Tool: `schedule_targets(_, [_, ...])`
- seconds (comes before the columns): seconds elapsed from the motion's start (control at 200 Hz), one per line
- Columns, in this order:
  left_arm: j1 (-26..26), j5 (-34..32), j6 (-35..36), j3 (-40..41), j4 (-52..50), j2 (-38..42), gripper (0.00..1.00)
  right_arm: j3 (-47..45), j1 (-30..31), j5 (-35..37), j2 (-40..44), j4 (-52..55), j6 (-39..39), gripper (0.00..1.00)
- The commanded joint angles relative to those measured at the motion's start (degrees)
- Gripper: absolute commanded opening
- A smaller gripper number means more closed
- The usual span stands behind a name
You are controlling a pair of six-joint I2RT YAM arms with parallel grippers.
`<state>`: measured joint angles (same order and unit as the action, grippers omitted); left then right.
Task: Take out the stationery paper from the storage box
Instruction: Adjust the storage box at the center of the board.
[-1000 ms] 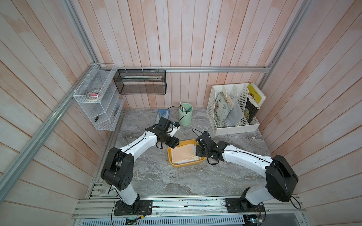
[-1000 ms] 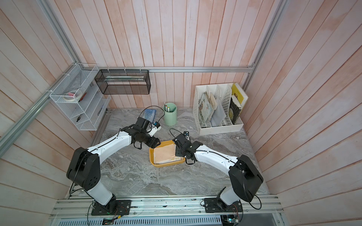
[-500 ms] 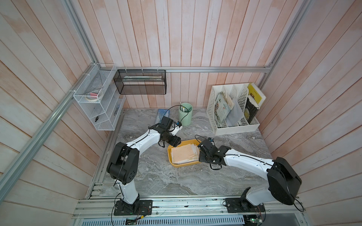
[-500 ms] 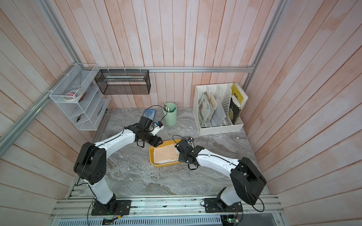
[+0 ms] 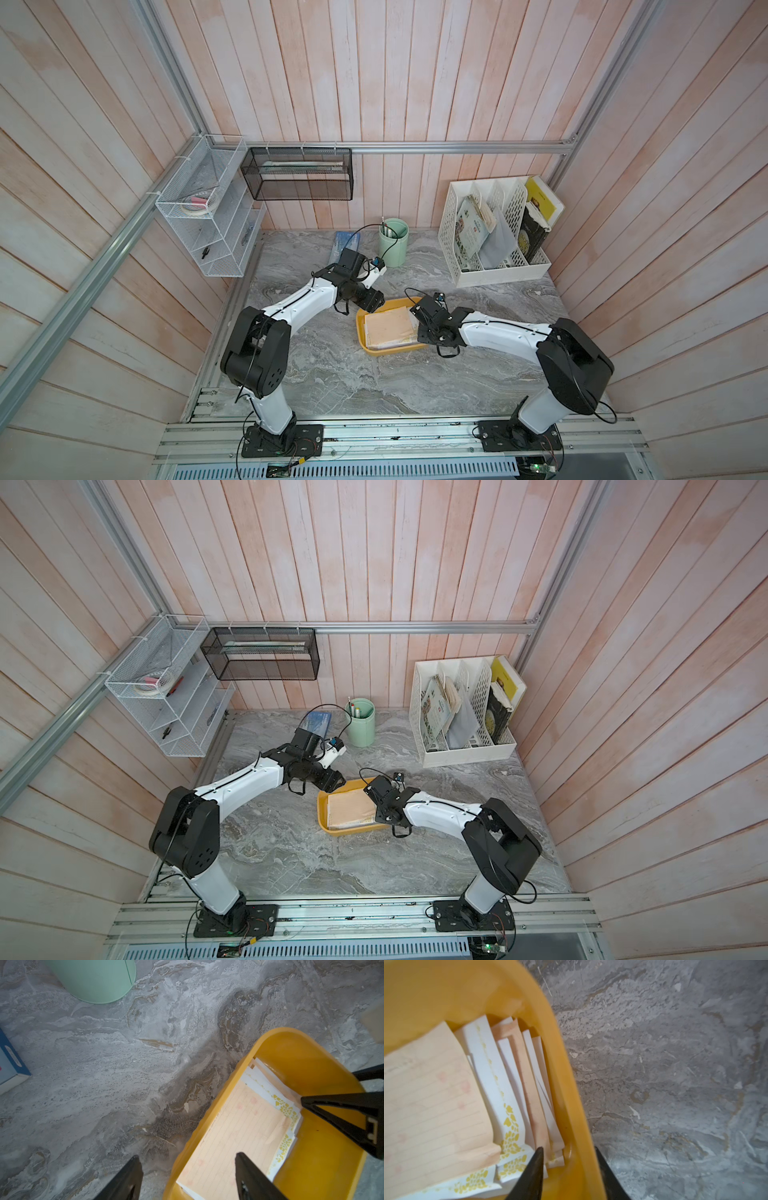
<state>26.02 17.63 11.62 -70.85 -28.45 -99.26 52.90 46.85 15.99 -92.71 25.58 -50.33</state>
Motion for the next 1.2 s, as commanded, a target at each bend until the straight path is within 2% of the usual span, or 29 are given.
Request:
schedule_targets(0.0, [0.3,1.1,-1.0,1.6,2.1,2.3,0.74,1.9,-0.4,3.0,-0.3,2.6,1.1,0.25])
schedule_targets(0.195, [0.3,1.1,-1.5,2.1,2.1,3.2,0.73,2.8,-3.7,4.2,0.7,2.8,5.8,0.00])
schedule_targets(0.33, [0.3,0.3,-3.0,3.6,3.8,5.4,0.73,4.0,-6.3,4.7,0.0,0.1,13.8,0.00])
schedule_targets(0.525, [0.3,4.3,-5.3,6.7,7.0,10.9,0.73,8.7,-7.9,3.7,-3.9,-5.1,29.9,0.00])
schedule_targets(0.615, [0.3,6.4,-6.1,8.1,8.3,13.8,0.73,10.8,-8.2,1.4,-5.6,-7.5,37.4,0.00])
schedule_targets(0.865, [-0.1,11.5,-7.2,9.9,9.5,19.8,0.73,17.2,-8.9,-10.4,-8.6,-7.2,55.2,0.00])
schedule_targets(1.025, [-0.3,12.2,-8.0,10.4,9.7,20.8,0.73,22.0,-9.0,-13.3,-12.7,-2.1,63.5,0.00])
schedule_targets(1.195, [-0.3,11.5,-8.8,10.6,9.7,21.3,0.73,26.8,-10.2,-11.2,-18.2,-0.1,66.5,0.00])
